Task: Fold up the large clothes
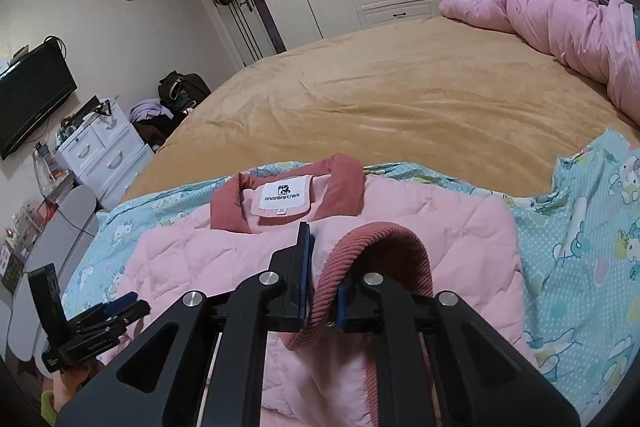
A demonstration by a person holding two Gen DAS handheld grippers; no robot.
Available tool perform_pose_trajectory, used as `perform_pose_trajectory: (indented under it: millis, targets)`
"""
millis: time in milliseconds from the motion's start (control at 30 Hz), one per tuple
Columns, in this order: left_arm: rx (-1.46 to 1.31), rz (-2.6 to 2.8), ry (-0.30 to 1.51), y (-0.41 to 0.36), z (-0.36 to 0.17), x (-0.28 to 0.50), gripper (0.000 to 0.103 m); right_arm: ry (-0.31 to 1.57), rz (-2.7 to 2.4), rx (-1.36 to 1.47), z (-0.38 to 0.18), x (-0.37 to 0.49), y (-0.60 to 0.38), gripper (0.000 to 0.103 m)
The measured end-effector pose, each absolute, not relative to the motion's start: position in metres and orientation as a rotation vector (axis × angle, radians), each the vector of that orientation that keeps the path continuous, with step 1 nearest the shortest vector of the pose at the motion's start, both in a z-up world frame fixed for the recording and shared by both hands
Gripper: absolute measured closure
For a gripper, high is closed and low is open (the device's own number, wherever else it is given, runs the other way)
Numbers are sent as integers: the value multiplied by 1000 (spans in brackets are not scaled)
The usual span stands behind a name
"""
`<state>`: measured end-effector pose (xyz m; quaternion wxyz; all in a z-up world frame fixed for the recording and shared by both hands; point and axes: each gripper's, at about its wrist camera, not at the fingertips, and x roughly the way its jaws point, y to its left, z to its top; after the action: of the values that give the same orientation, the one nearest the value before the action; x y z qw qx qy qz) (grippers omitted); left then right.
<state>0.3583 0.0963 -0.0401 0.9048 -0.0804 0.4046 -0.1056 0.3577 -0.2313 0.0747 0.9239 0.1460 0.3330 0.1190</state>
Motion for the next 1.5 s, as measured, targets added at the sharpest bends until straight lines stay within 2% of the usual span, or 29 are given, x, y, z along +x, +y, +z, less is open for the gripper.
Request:
perform_pose_trajectory:
  millis: [67, 133, 267, 400, 500, 567, 767, 833, 1000, 1067, 1200, 1300, 1500]
  targets:
    - [-165, -216, 863, 97, -47, 361, 54, 689, 246, 309, 74, 357, -232, 77]
    - [-159, -211, 886, 97, -53, 363, 54, 698, 246, 314, 73, 356, -233, 70]
    - [-184, -215, 901, 101, -59, 365, 55, 705, 234, 320, 71, 351, -240, 63]
    - [-161, -203, 905, 96, -62, 366, 55, 686, 176, 344, 76, 336, -257, 50]
    - [-157, -198, 908, 95, -63, 367, 55, 655, 159, 309, 86, 323, -259, 48]
    - [-161, -198, 908, 95, -63, 367, 55, 623, 166, 271, 94, 315, -251, 37]
    - [-160, -199, 907, 96, -64, 367, 55, 622, 259, 123, 99, 309, -202, 26]
    - [-160, -198, 908, 95, -64, 368, 55, 648, 284, 84, 94, 313, -186, 26]
    - [-158, -199, 910, 95, -64, 368, 55, 758, 323, -6, 63, 323, -151, 26]
    - [-154, -198, 910, 95, -63, 367, 55, 803, 308, -54, 51, 328, -140, 16]
    - [-150, -200, 913, 94, -62, 368, 55, 906, 271, -144, 18, 343, -129, 15]
    - [-141, -200, 914, 93, -62, 370, 55, 967, 260, -161, -5, 351, -128, 9]
    - [-129, -204, 918, 91, -65, 376, 55, 962, 257, -148, -34, 363, -128, 4]
